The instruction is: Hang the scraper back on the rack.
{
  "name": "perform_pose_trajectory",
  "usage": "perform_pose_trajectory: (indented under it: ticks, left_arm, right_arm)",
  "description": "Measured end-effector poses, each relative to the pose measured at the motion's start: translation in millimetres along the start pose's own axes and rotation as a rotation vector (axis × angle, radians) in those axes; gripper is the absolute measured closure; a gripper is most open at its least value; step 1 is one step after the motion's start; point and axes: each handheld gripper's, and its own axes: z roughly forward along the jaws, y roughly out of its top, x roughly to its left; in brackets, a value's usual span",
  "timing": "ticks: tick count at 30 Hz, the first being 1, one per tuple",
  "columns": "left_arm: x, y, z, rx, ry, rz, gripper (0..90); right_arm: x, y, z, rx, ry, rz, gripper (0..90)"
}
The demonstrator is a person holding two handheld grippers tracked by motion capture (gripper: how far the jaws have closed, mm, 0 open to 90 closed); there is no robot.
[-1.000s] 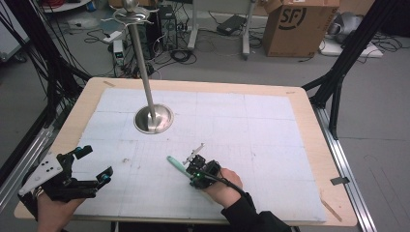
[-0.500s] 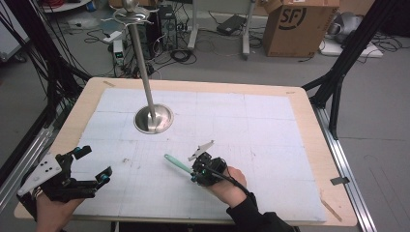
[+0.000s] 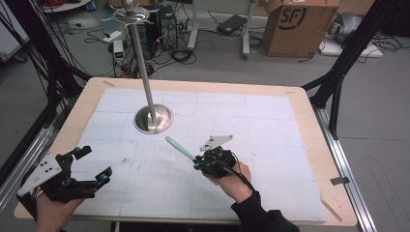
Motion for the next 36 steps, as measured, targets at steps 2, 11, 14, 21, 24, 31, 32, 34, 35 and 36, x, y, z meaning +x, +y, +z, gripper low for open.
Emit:
perform_pose_trajectory:
  ticks: [2,11,14,21,24,31,32,34,35,36]
  left_arm:
    - [-0.1,0.0,-0.2,0.001,0.000,0.000,1.7]
    - [-1.2,0.3,-0.6,0.002,-0.002,0.005,1.7]
    - [-0.9,0.5,-1.6,-0.003,0.001,0.000,1.7]
    - [-1.6,0.5,-3.6,0.000,0.002,0.003,1.7]
    - [-1.8,0.4,-5.3,-0.002,0.003,0.004,1.7]
    - [-2.7,-0.9,-11.4,-0.005,0.013,-0.002,1.7]
    - [-2.6,-1.0,-12.6,-0.003,0.015,0.000,1.7]
    - [-2.6,-1.4,-14.8,-0.005,0.019,-0.003,1.7]
    - [-2.5,-1.6,-16.4,-0.004,0.021,-0.001,1.7]
    - [-2.5,-1.7,-17.2,-0.004,0.024,-0.001,1.7]
  right_arm:
    - [-2.9,1.2,-3.1,-0.054,-0.007,0.003,81.1]
    - [-13.5,6.4,-13.3,-0.250,-0.010,0.008,81.2]
    - [-16.8,10.9,-15.6,-0.289,-0.010,0.022,81.2]
    - [-23.7,38.9,-25.7,-0.374,-0.007,0.008,81.3]
    - [-26.2,55.2,-30.2,-0.411,-0.007,-0.005,81.2]
    - [-35.6,85.2,-36.8,-0.492,0.005,-0.011,81.2]
    - [-37.9,88.4,-36.9,-0.499,0.005,-0.012,81.3]
    - [-40.7,94.8,-37.9,-0.498,0.007,-0.005,81.2]
    - [-41.9,97.8,-38.3,-0.504,0.004,-0.008,81.3]
    - [-43.4,101.2,-38.9,-0.509,0.013,-0.008,81.2]
